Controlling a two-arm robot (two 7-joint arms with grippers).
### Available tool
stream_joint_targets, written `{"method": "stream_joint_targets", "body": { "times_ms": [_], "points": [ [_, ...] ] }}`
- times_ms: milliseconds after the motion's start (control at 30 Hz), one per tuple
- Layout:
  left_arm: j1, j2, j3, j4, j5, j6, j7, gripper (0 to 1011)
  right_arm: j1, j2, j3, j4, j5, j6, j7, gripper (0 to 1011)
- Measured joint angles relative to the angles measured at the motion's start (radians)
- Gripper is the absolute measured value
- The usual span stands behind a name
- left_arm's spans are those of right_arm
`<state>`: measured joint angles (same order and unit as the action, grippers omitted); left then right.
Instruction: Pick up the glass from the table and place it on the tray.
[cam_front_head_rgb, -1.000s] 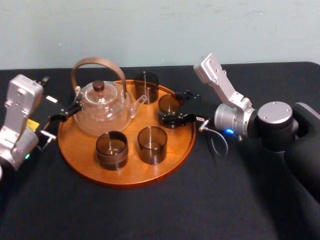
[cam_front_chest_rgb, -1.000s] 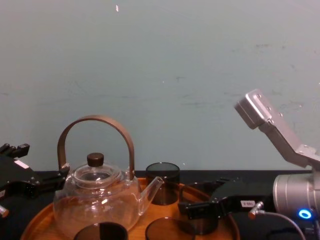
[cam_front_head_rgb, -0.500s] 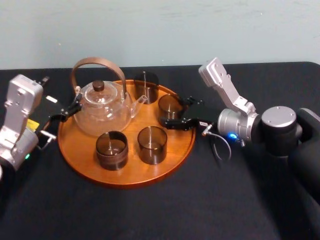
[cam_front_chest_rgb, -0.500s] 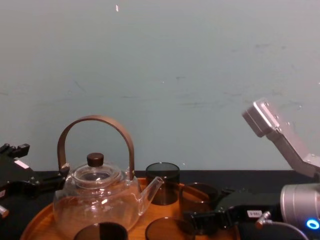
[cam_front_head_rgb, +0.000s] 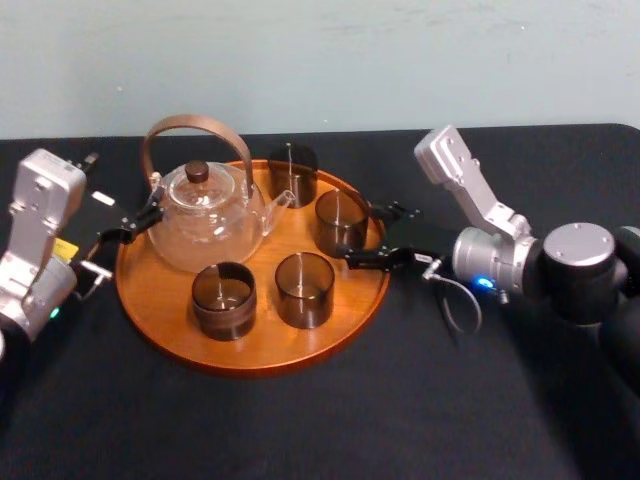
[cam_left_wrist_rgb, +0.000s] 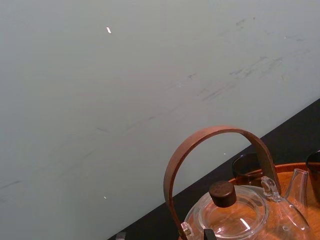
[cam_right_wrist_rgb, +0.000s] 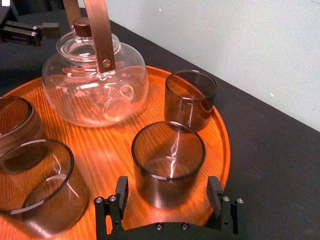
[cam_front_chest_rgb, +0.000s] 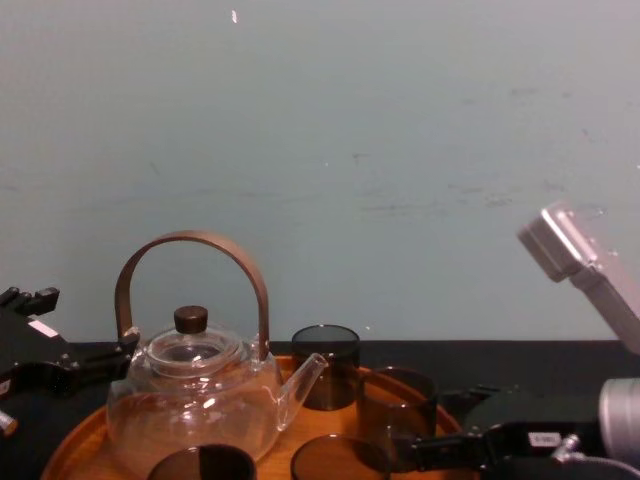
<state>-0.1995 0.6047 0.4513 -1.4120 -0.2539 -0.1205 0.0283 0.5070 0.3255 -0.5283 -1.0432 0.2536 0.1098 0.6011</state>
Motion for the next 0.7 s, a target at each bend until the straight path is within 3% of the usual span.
{"method": "stream_joint_targets", "body": {
  "times_ms": [433,467,700],
  "points": [
    [0.000,0.000,0.000,0.000,0.000,0.000,0.000,1010,-0.102,0.108,0.044,-0.174,0.032,0.028,-0.025,1002],
    [0.000,0.000,0.000,0.000,0.000,0.000,0.000,1010,-0.126,0.131,0.058,-0.209,0.042,0.030,-0.031,1003],
    [0.000,0.000,0.000,0.000,0.000,0.000,0.000,1009,-0.189,0.192,0.110,-0.293,0.085,0.025,-0.042,1003]
  ]
}}
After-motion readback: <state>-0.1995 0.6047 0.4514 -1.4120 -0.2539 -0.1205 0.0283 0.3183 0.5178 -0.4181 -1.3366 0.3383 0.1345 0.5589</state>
